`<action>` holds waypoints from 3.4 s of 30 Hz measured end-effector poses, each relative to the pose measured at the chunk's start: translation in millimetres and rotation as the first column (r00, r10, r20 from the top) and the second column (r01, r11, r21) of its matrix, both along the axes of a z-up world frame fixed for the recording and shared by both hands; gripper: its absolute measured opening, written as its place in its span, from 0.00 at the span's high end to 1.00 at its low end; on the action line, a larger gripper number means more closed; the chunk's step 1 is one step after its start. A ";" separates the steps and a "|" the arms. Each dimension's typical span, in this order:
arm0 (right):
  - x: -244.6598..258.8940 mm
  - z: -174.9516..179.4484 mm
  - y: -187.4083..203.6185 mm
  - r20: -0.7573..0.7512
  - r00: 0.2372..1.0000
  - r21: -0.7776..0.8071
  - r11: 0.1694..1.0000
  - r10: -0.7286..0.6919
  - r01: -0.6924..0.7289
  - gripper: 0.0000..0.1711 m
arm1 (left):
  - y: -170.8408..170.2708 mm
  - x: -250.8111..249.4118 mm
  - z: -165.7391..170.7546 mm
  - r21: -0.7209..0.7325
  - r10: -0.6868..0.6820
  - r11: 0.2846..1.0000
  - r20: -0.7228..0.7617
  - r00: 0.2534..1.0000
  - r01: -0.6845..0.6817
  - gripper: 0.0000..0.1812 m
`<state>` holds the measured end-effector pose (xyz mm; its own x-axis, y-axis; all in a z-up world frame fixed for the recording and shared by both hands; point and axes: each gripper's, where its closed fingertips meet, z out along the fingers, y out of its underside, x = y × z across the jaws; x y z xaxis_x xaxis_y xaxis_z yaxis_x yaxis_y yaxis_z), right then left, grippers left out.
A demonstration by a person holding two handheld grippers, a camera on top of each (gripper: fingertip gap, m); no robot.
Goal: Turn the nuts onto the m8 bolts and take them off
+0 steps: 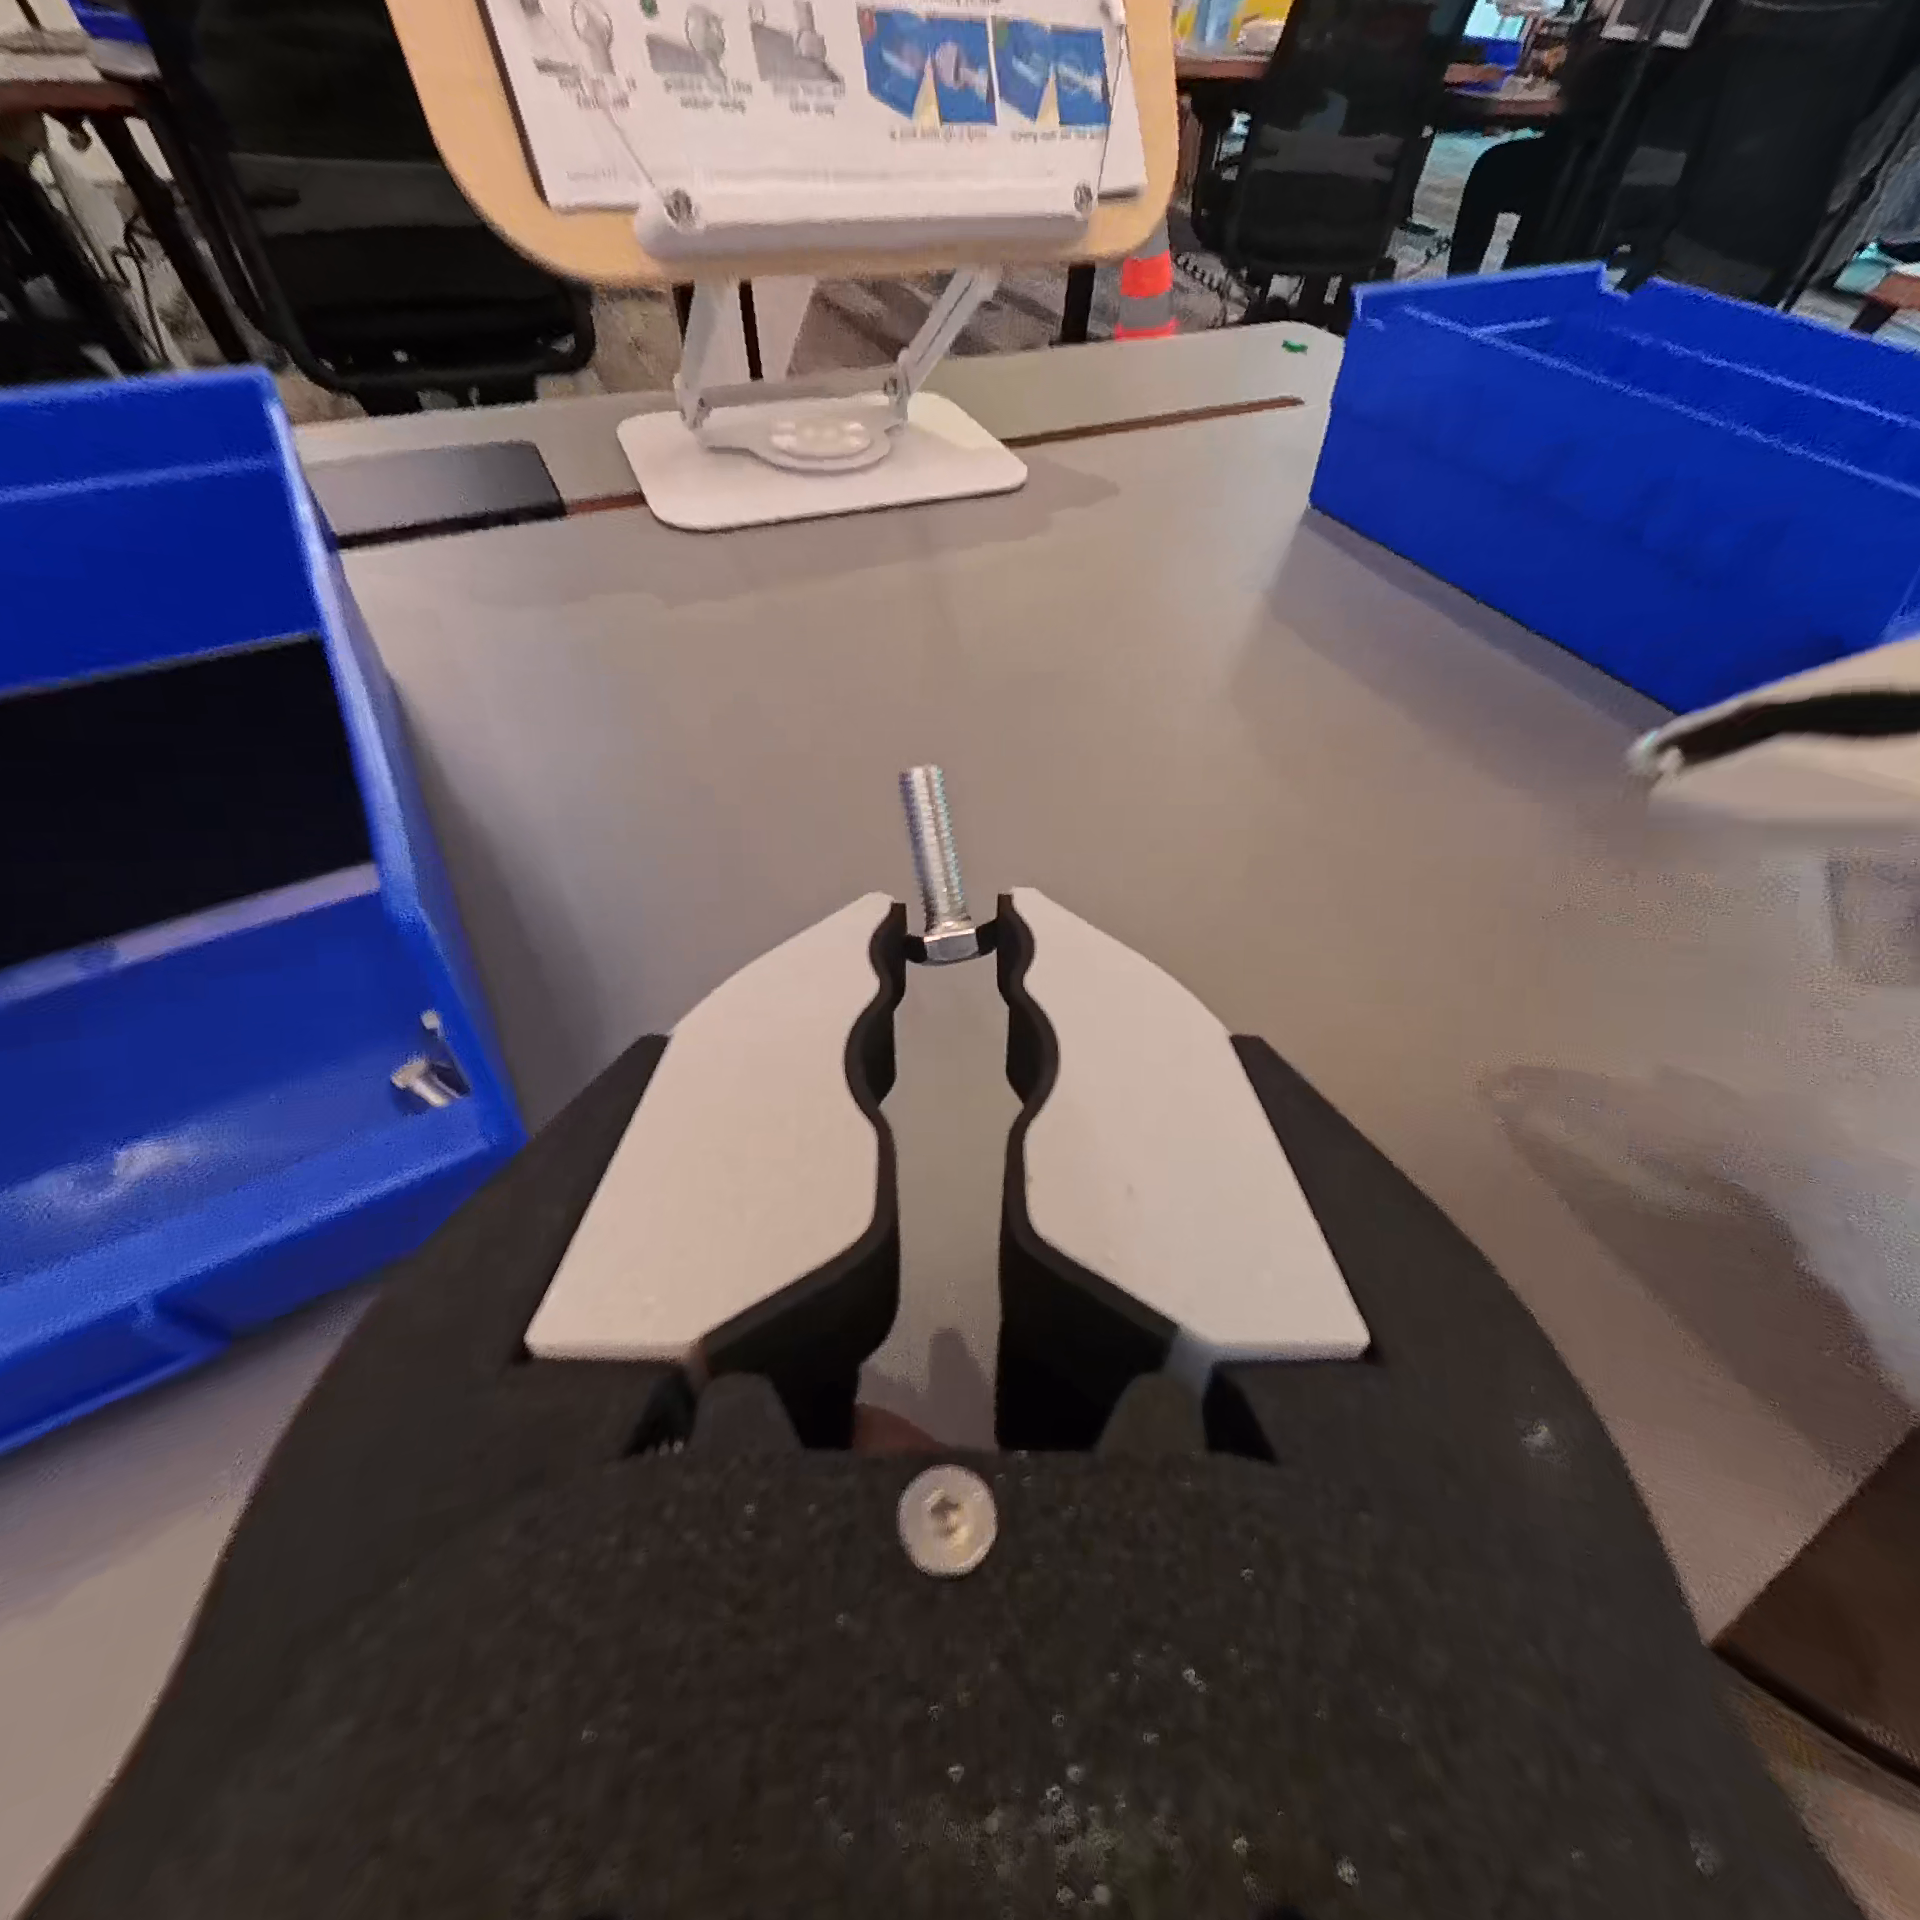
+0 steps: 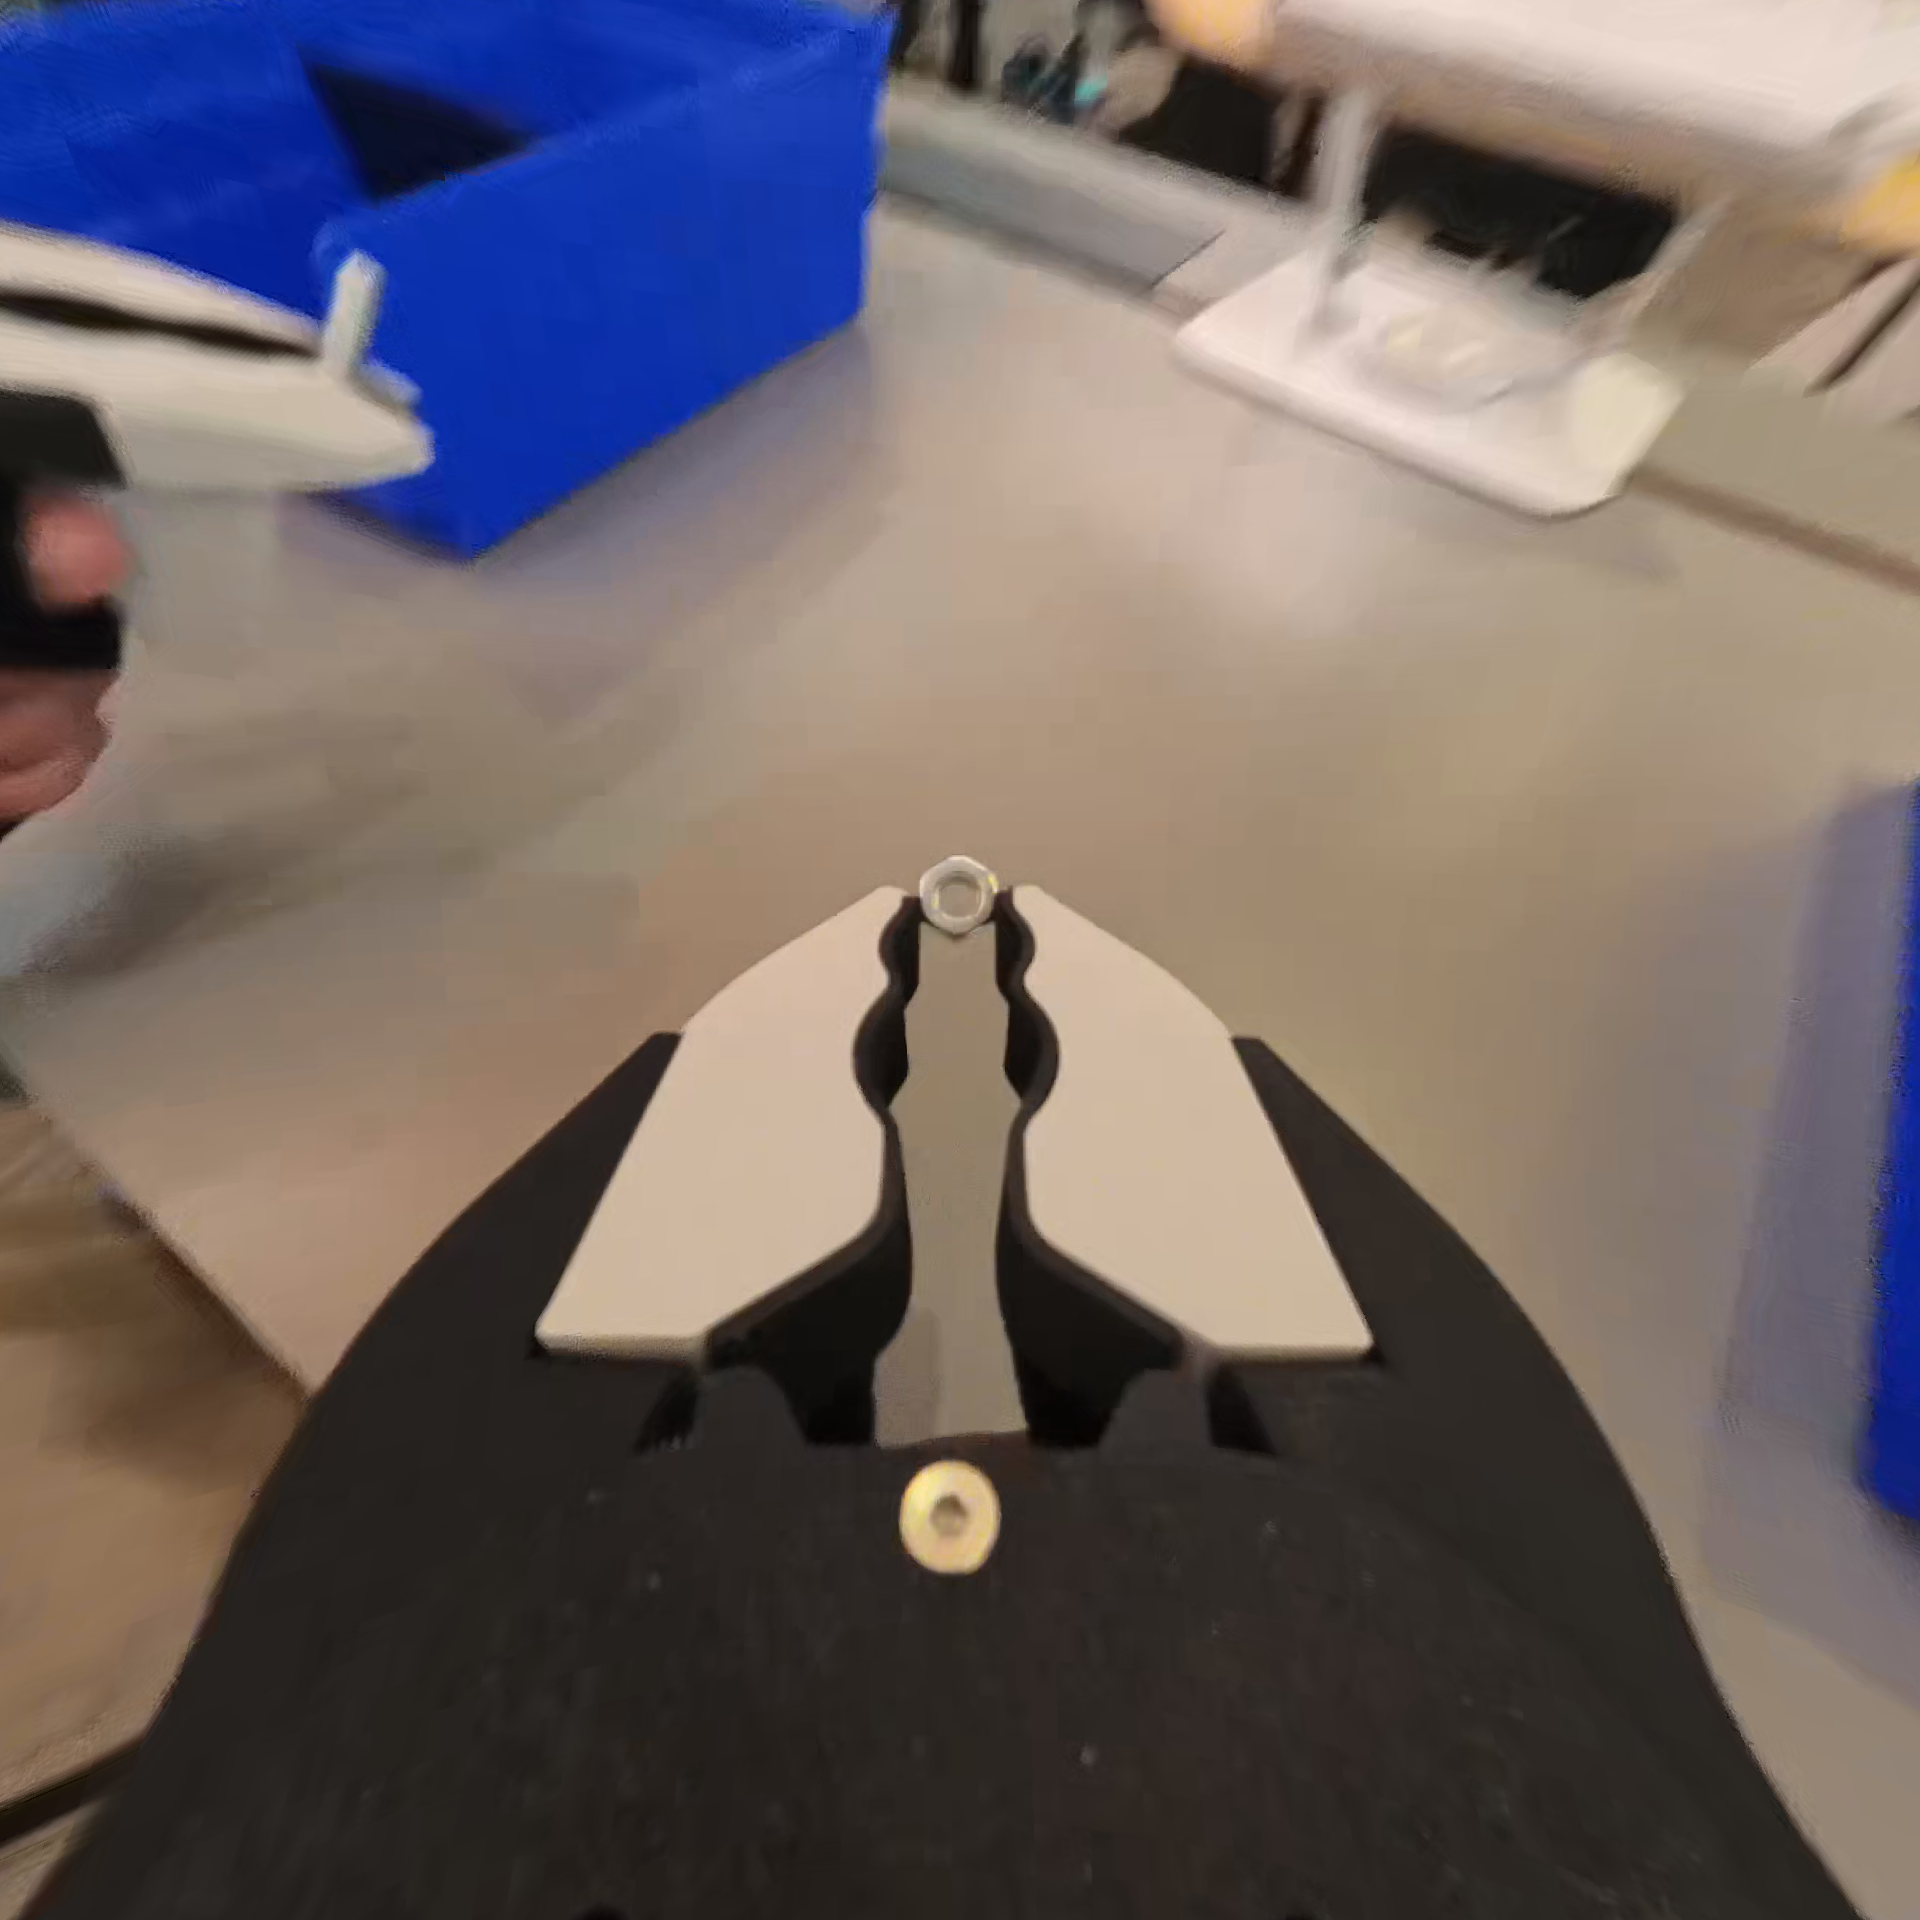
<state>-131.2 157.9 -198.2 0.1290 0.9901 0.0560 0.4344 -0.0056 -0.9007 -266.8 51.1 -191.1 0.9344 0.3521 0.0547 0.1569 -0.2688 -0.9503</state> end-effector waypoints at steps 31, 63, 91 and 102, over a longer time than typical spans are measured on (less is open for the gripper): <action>-19.4 94.4 -54.7 -0.243 0.613 -0.107 0.608 0.752 -0.787 0.92 | 50.1 111.5 43.2 -0.015 -0.861 0.508 -0.047 0.507 0.861 0.91; -34.9 54.2 -29.6 -0.267 0.804 -0.384 0.706 0.531 -0.594 0.92 | 78.5 100.7 31.5 -0.130 -0.590 0.799 -0.354 0.725 0.587 0.91; -22.1 61.6 -51.6 -0.293 0.692 -0.128 0.690 0.660 -0.712 0.92 | 46.9 117.7 61.2 0.190 -0.714 0.647 -0.188 0.674 0.738 0.91; -21.2 79.8 -59.7 -0.380 0.640 -0.170 0.629 0.668 -0.758 0.92 | 49.6 121.5 50.9 0.161 -0.731 0.637 -0.187 0.657 0.754 0.91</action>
<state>-152.5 98.1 -118.4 -0.6611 0.7315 -0.1668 0.1695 -0.0711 -0.9830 -145.3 100.7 -140.2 0.8791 -0.4721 -0.0648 -0.1011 -0.0519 -0.9935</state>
